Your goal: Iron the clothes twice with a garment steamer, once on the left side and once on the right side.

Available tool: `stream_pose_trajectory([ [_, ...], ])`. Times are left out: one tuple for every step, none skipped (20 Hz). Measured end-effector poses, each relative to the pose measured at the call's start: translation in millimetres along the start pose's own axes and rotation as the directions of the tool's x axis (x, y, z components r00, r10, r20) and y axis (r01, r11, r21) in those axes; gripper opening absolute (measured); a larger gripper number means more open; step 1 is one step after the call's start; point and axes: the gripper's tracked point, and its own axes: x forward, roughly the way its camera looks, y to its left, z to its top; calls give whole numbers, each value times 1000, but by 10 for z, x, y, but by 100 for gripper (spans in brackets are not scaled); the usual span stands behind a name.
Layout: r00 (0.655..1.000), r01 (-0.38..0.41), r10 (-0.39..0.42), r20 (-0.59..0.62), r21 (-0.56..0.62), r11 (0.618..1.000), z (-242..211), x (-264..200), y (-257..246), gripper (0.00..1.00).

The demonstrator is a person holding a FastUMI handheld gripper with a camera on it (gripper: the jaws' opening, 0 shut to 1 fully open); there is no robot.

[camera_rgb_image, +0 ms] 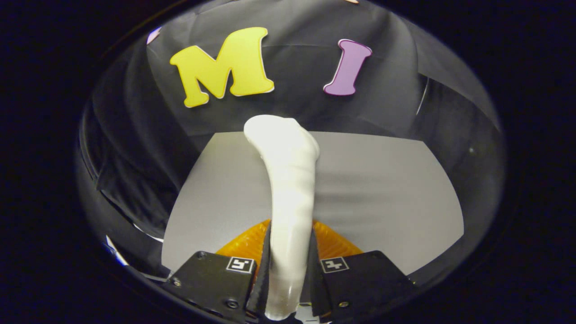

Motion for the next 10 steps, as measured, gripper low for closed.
stream_pose_trajectory([
  [1000, 11, -11, 8, 7, 1000, -24, -22, -1, 39],
  [1000, 14, -14, 17, 21, 1000, -57, -59, 28, 37],
  [1000, 7, -8, 27, 30, 1000, -102, -114, 64, 37],
  [999, 0, -1, 39, 38, 999, -156, -188, 116, 36],
  [999, -6, 4, 50, 44, 999, -212, -267, 162, 36],
  [998, -11, 8, 61, 48, 999, -278, -349, 198, 36],
  [997, -15, 11, 74, 53, 999, -320, -441, 234, 36],
  [995, -15, 9, 96, 58, 998, -362, -544, 265, 36],
  [993, -8, 1, 119, 60, 998, -398, -663, 284, 36],
  [990, -1, -8, 143, 66, 998, -426, -775, 293, 36],
])
